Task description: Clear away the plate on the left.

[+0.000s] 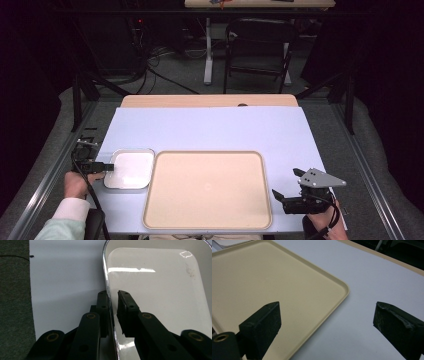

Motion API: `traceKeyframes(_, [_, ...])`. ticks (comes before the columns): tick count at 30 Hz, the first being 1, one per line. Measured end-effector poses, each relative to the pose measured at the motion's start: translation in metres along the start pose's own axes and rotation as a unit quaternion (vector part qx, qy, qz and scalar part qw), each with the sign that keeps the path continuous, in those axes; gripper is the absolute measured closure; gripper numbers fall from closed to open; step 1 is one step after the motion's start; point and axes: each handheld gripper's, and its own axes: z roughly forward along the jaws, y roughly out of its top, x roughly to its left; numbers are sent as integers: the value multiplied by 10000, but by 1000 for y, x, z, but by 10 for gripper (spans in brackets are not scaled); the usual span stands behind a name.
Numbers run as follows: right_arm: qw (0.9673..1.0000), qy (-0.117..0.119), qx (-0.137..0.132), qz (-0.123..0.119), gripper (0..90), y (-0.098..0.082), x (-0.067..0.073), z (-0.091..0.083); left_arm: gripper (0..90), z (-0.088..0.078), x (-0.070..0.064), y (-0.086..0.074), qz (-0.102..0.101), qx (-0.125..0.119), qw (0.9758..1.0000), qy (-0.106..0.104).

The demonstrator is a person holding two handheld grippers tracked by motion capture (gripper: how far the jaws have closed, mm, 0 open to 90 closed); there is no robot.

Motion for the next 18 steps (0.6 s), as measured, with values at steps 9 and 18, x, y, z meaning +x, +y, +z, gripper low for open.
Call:
traceKeyframes(9, [10000, -9, -3, 11, 82, 0, 0, 0, 864, -2, 9, -3, -262, -167, 9991, -303])
traceKeyframes(18, [10000, -12, 6, 29, 83, 0, -1, 0, 881, -10, 10, -5, -308, -417, 9980, -366])
